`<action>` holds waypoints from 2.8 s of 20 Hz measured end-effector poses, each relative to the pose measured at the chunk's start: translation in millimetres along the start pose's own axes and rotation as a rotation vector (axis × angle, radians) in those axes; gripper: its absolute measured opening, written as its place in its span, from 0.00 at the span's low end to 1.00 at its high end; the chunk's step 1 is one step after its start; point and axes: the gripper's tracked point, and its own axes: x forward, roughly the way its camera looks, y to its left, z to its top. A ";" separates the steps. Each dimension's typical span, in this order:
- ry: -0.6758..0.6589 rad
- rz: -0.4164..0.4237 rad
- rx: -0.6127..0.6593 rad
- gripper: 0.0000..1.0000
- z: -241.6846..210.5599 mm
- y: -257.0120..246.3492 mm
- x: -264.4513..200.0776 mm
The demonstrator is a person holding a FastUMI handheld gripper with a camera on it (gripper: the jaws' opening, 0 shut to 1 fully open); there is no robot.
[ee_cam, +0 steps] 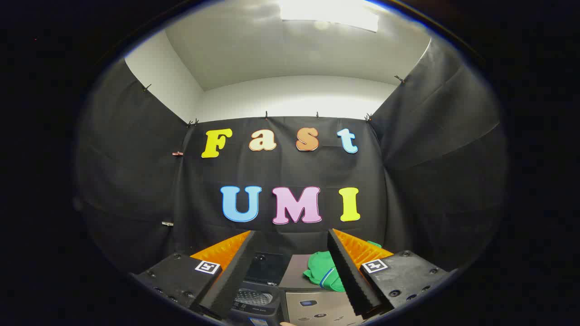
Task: Put the clothes into the washing machine and then close the washing machine lid.
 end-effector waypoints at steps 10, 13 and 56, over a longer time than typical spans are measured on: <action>0.012 -0.027 -0.017 0.97 -0.1 -19.3 -3.9; 0.017 -0.029 -0.022 0.97 -0.7 -21.1 -4.0; 0.666 -0.243 0.036 0.98 -216.0 -180.4 241.1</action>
